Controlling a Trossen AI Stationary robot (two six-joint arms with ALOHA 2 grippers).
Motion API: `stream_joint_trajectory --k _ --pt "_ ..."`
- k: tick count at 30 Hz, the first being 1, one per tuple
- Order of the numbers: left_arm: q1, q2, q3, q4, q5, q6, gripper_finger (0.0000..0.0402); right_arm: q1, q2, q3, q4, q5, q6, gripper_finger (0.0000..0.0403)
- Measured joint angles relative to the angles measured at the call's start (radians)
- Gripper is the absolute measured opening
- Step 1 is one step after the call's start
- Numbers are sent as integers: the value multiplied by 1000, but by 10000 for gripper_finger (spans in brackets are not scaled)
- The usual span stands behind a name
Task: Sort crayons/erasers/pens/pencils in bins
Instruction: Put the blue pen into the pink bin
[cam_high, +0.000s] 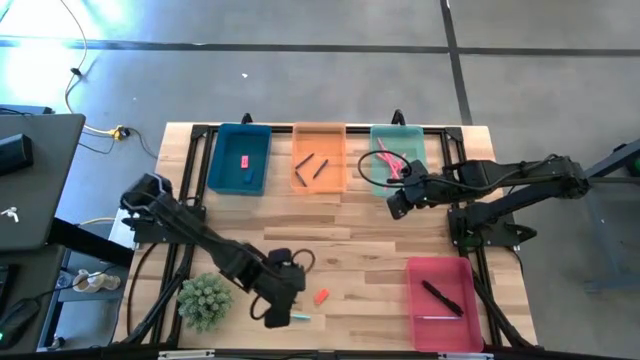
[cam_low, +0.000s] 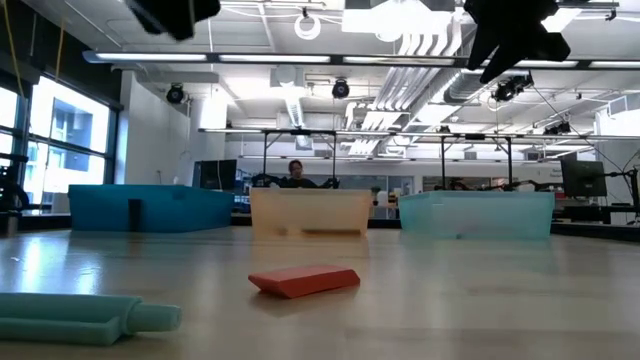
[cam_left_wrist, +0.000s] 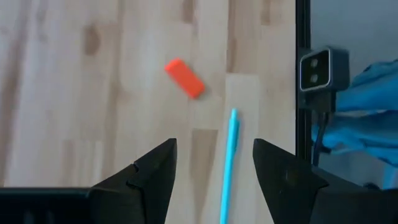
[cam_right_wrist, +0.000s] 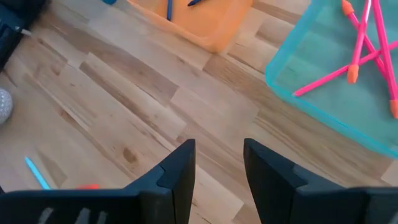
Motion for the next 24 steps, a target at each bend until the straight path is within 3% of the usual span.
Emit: stream_joint_trajectory --k 9,24 --pt "-45 137 0 50 -1 -85 199 0 0 0 -9 -3 -17 128" --pt "-95 259 -1 80 18 -184 199 0 0 0 -16 -2 -25 128"
